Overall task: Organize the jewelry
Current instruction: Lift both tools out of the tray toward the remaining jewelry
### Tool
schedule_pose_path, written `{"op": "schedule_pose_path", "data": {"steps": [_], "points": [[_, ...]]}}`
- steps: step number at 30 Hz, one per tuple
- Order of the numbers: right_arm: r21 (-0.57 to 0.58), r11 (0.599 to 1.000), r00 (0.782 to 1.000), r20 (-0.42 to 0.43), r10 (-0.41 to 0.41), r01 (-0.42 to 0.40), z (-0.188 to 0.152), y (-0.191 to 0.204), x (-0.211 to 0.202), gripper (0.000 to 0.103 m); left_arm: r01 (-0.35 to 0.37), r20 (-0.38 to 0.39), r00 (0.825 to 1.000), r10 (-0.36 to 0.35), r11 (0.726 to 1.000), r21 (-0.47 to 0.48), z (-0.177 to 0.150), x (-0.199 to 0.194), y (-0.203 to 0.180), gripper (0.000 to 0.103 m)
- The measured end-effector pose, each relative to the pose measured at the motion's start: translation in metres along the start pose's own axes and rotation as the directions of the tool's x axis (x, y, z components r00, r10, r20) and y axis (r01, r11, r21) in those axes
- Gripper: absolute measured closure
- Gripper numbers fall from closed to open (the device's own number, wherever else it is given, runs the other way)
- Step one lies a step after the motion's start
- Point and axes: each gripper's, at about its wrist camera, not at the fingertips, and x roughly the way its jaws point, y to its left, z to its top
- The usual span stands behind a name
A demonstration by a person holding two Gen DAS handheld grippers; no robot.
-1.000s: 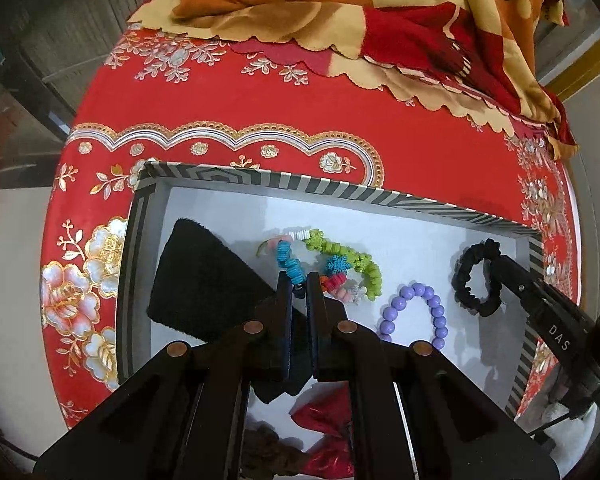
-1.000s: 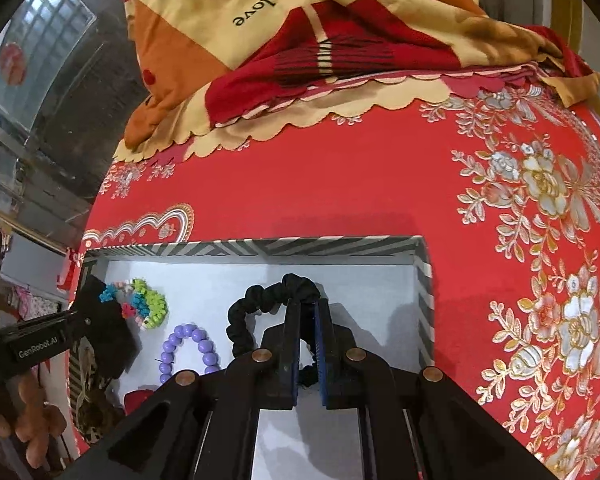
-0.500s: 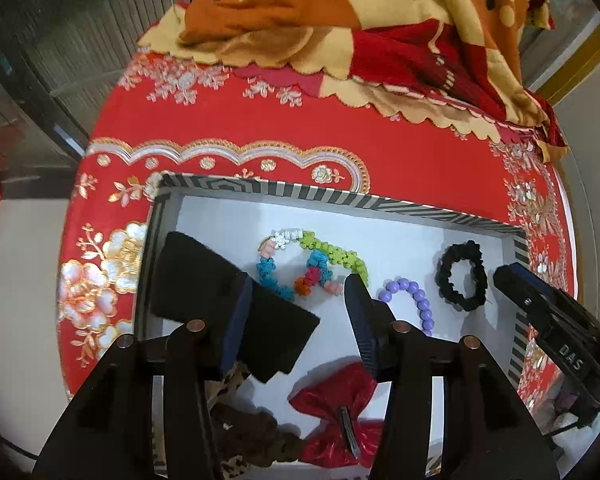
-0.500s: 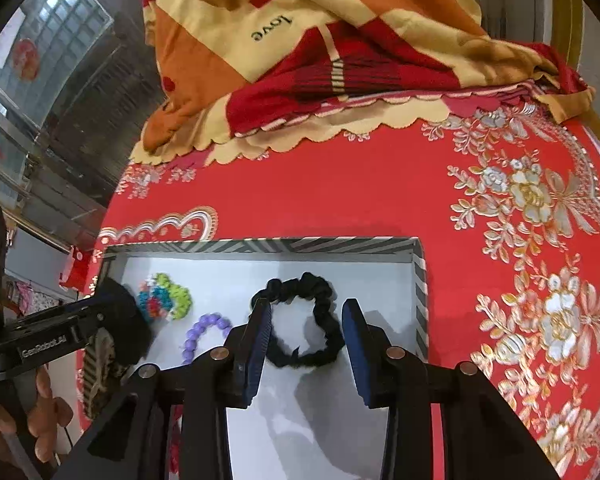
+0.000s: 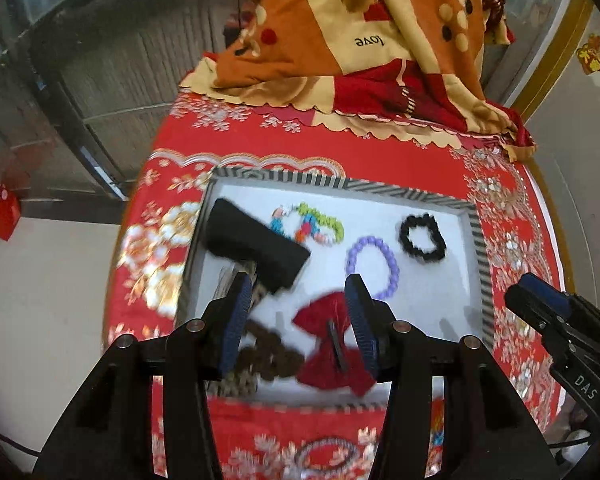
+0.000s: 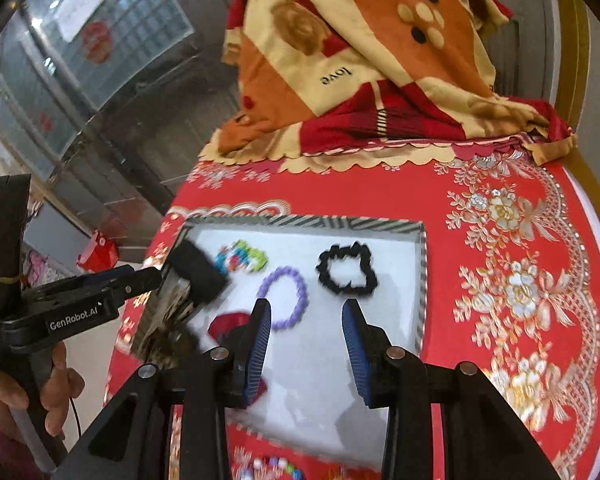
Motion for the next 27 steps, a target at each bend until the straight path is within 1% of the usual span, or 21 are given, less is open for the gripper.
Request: {"op": "schedule_pose_path", "data": {"steps": [3,6,11,14,16,18,21,27], "points": [[-0.007,1.0,1.0,0.006,0.012,-0.012,-0.019,0.002,-0.02,0.068,-0.018,0.007,1.0,0.018,1.0,-0.007,-0.023,-0.017,0.0,0.055],[-0.02,1.0,1.0,0.002,0.009,-0.009,-0.043,0.003,-0.04,0.067,-0.029,0.015,0.999,0.029,1.0,-0.008,-0.047,-0.034,-0.004,0.055],[-0.035,0.999,1.0,-0.009,0.011,-0.011,-0.083,0.001,-0.068,0.066,-0.026,0.02,0.999,0.026,0.999,-0.024,-0.084,-0.056,-0.01,0.054],[-0.042,0.999,1.0,-0.021,0.014,-0.015,-0.104,0.001,-0.079,0.064,-0.034,0.028,0.999,0.035,0.999,-0.029,-0.103,-0.066,-0.013,0.054],[-0.053,0.999,0.999,-0.035,0.012,-0.014,-0.119,0.002,-0.083,0.064,-0.035,0.021,0.999,0.036,0.999,-0.031,-0.116,-0.071,-0.014,0.054],[-0.062,0.998,0.999,-0.045,0.013,-0.015,-0.131,0.002,-0.087,0.064,-0.02,0.006,1.0,0.02,0.999,-0.043,-0.128,-0.075,-0.014,0.053],[-0.065,0.998,0.998,-0.065,0.009,-0.013,-0.151,0.001,-0.091,0.064,0.003,-0.016,1.0,-0.004,0.997,-0.071,-0.143,-0.08,-0.009,0.049],[-0.073,0.997,0.995,-0.103,0.01,-0.018,-0.182,-0.001,-0.091,0.064,0.053,-0.066,0.996,-0.06,0.992,-0.112,-0.176,-0.088,0.0,0.047]]}}
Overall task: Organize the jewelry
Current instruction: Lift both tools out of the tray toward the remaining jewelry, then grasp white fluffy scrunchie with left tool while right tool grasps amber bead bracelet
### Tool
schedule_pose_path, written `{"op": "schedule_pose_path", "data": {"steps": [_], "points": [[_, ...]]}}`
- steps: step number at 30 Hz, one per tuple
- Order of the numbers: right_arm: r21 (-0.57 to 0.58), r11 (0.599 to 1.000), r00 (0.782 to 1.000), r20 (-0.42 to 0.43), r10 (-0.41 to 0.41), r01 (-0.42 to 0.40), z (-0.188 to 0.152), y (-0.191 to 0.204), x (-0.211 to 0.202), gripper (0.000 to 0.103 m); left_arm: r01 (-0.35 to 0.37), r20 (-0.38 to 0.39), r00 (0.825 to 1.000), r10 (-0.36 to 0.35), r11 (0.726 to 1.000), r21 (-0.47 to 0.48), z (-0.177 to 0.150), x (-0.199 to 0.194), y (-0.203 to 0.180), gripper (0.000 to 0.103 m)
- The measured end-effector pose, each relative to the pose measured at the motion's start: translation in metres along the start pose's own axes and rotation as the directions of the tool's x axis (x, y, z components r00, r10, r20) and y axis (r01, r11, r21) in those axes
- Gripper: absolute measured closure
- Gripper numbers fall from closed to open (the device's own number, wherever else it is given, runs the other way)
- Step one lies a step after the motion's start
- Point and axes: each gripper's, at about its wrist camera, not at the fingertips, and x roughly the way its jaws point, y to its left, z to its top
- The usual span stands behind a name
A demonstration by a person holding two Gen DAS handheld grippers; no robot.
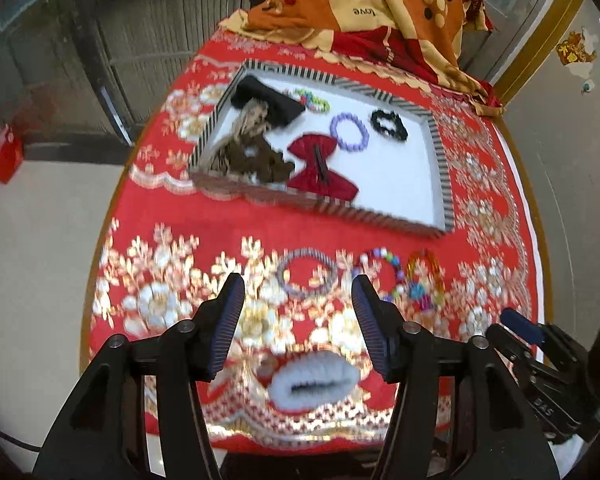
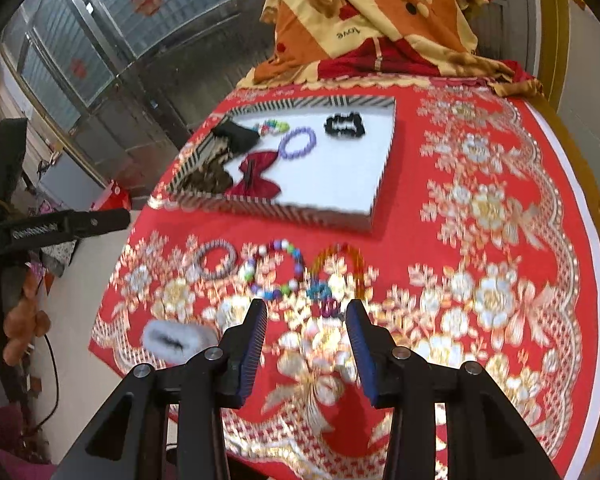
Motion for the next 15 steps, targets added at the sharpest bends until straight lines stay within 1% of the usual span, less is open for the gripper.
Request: {"op": "schedule_pose_path", "data": {"steps": [6,12,15], "points": [[0.01,1.0,0.999,-0.035,-0.015,0.016,-0.019,-0.012,0.014,0.064,0.012,-0.086,0.996,-0.015,0.999,-0.038,-0.031,0.016,0.016,0.046],[0.035,0.999,0.998,-0.054,-0.017,0.019,-0.017,-0.027,0.031,0.064,0.01,-0.143,0.99,-0.021,0.997,-0.082,-0.05,0.029,0.027,0.046],[0.039,0.999,0.998,-0.061,-0.032,0.034,-0.011,-0.032,0.04,0.064,0.012,-0.153,0.988,-0.026,0.996,-0.088,-0.055,0.034,0.029,0.046]]}}
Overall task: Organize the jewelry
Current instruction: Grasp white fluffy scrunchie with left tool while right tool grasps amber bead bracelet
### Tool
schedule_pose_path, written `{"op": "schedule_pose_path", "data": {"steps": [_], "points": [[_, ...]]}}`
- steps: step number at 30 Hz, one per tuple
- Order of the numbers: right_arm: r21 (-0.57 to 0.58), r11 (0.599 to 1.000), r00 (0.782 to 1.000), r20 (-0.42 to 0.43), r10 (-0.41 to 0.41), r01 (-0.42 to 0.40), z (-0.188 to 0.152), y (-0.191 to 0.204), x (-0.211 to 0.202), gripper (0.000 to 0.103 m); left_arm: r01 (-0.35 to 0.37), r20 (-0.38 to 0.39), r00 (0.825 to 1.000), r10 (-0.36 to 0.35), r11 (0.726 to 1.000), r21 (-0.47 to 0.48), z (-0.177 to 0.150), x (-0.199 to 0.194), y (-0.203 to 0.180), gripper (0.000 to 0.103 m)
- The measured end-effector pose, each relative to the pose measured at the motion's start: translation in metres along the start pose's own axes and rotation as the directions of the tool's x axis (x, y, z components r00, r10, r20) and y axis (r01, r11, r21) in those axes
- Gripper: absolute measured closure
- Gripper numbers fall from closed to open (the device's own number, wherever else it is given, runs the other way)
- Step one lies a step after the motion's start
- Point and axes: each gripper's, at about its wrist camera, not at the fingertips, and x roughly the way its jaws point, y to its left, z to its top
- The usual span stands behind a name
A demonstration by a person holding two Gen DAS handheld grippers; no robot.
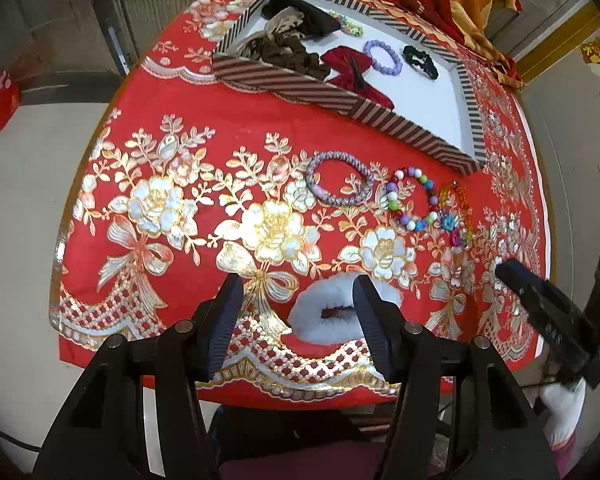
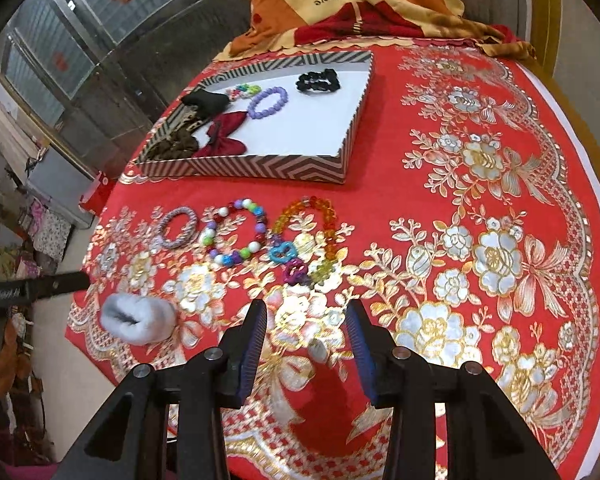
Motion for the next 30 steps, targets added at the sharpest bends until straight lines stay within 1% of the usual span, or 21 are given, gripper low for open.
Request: {"op": "schedule_pose_path", "data": {"steps": [2,5,9,12,16,19,22,24,26,29,30], "points": [[0.003,1.0,1.0,-0.002,-0.017,0.017,0.007,-0.003,0.008,0.064,-0.009,-0.013,1.0,0.009,1.0,0.008,-0.003,0.005,-0.001,0.046],[-0.011,0.999,0.999,0.004,-0.047,0.047,0.02,-0.005,0.023,0.064,0.001,-0.038,0.999,-0.001,1.0,0.006,-0.005,0.012,0.002,0.046],[-0.031,0.996,0.996,-0.02,-0.086,0.085,0.035,-0.005,0.046,0.064,0.008,-0.068,0.998,-0.005,0.999,0.033,-0.01,0.019,0.001,0.043],[-0.056,0.991,0.992,-0.03,-0.119,0.117,0.042,-0.002,0.06,0.064,0.001,-0.085,0.996,0.003,0.999,0.052,-0.011,0.024,0.002,0.043],[-0.07,0.985,0.987,-0.023,-0.157,0.155,0.046,-0.006,0.065,0.064,-0.009,-0.097,0.995,0.016,0.997,0.074,-0.012,0.03,0.002,0.042],[-0.078,0.976,0.978,-0.021,-0.206,0.204,0.047,-0.014,0.063,0.064,-0.009,-0.11,0.994,0.019,0.996,0.09,-0.011,0.036,-0.002,0.042],[-0.037,0.985,0.985,-0.024,-0.172,0.171,0.048,-0.023,0.06,0.064,-0.02,-0.117,0.993,0.031,0.996,0.092,-0.009,0.043,-0.004,0.042],[-0.046,0.988,0.989,-0.024,-0.147,0.146,0.049,-0.021,0.061,0.064,-0.024,-0.13,0.991,0.036,0.995,0.092,-0.008,0.049,-0.005,0.042],[-0.076,0.986,0.989,-0.019,-0.149,0.147,0.048,-0.014,0.063,0.064,-0.029,-0.139,0.989,0.043,0.994,0.101,-0.009,0.054,-0.007,0.042],[-0.117,0.978,0.984,-0.01,-0.176,0.174,0.048,-0.009,0.065,0.072,-0.032,-0.159,0.986,0.048,0.994,0.104,-0.009,0.06,-0.008,0.043],[-0.116,0.978,0.984,-0.01,-0.178,0.176,0.048,-0.01,0.064,0.077,-0.034,-0.159,0.986,0.05,0.994,0.102,-0.009,0.06,-0.009,0.043]]}}
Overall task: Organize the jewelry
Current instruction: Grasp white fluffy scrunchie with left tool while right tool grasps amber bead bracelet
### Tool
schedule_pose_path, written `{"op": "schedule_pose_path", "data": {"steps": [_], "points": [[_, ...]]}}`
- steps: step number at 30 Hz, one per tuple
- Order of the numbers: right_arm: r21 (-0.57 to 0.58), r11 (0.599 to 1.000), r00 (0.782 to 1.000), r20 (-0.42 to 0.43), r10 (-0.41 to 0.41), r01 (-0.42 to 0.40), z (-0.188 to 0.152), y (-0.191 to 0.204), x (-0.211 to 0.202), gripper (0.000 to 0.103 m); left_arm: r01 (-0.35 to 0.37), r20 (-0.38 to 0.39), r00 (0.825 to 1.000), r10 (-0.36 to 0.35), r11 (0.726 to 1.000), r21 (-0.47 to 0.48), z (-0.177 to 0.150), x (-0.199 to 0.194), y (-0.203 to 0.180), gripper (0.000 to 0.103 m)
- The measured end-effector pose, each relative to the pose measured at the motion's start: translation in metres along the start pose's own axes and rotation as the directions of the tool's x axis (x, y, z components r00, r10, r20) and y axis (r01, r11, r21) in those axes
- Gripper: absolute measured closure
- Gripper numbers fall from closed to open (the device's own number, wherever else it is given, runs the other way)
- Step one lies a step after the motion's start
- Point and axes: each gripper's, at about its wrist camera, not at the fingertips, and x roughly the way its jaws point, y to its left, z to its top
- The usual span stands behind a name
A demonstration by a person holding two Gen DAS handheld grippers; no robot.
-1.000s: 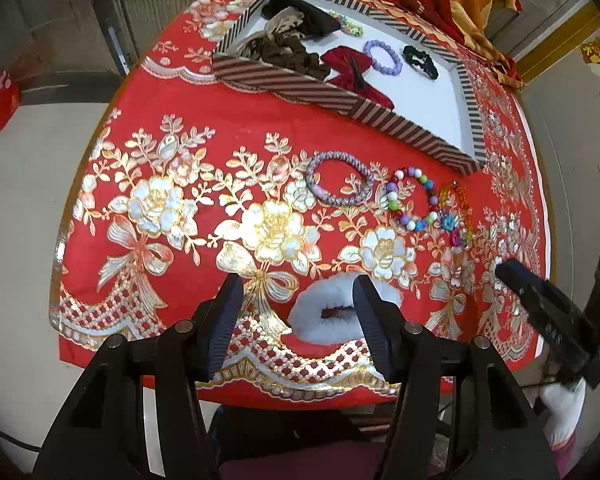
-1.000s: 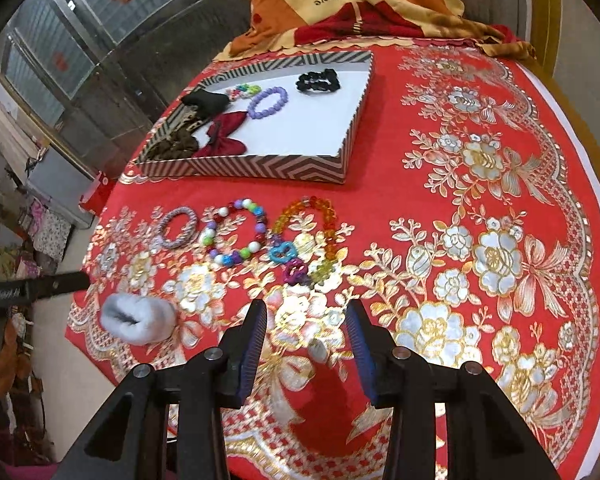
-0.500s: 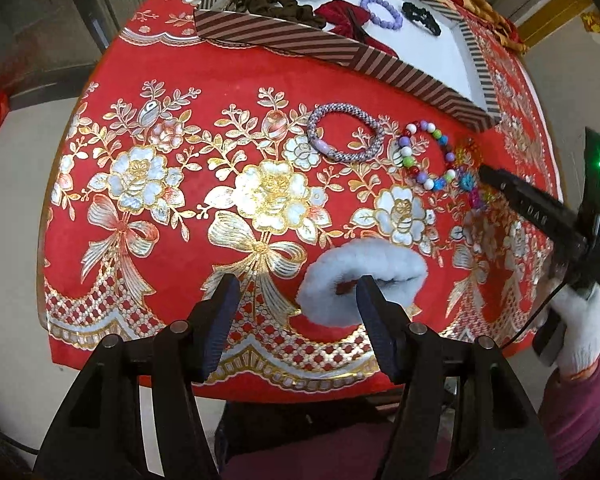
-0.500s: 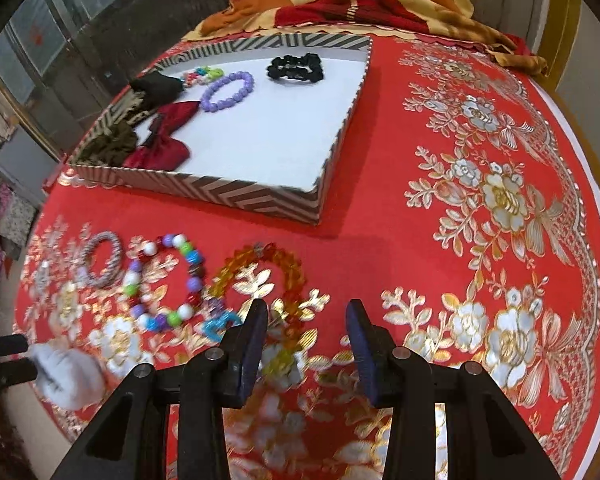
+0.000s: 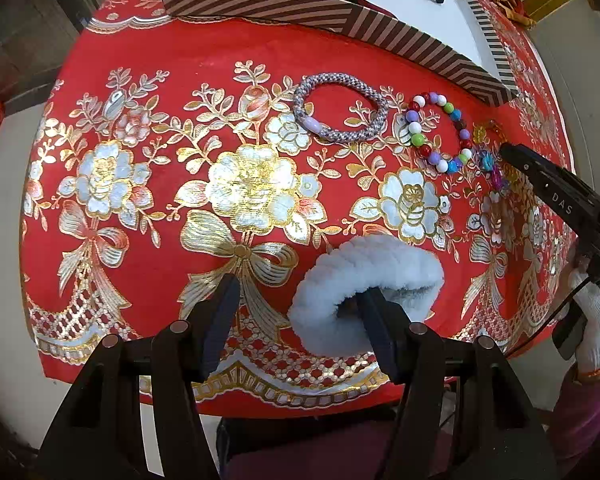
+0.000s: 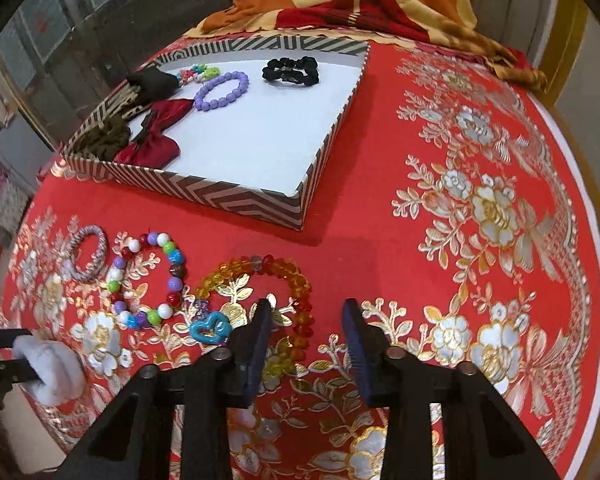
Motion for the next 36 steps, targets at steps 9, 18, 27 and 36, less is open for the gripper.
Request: {"op": "schedule_pose_path", "data": {"steps": [9,18,27,36], "points": [[0.008,1.0,0.999,-0.018,0.03,-0.03,0.002,-0.011,0.001,0.091,-0.033,-0.013,0.999,0.034,0.998,0.052,0.01,0.012,-0.028,0.043],[0.014,0.999,0.999,-0.034,0.039,-0.038,0.004,-0.012,0.002,0.091,-0.035,-0.062,0.997,0.046,0.985,0.169,0.049,0.022,-0.046,0.043],[0.073,0.996,0.997,-0.045,0.055,-0.051,0.008,-0.014,0.0,0.094,-0.001,-0.11,0.994,0.028,0.97,0.243,0.076,0.032,-0.047,0.052],[0.108,0.99,0.996,-0.01,0.091,-0.089,0.019,-0.015,-0.026,0.094,0.048,-0.132,0.991,-0.013,0.962,0.27,0.084,0.034,-0.038,0.069]]}}
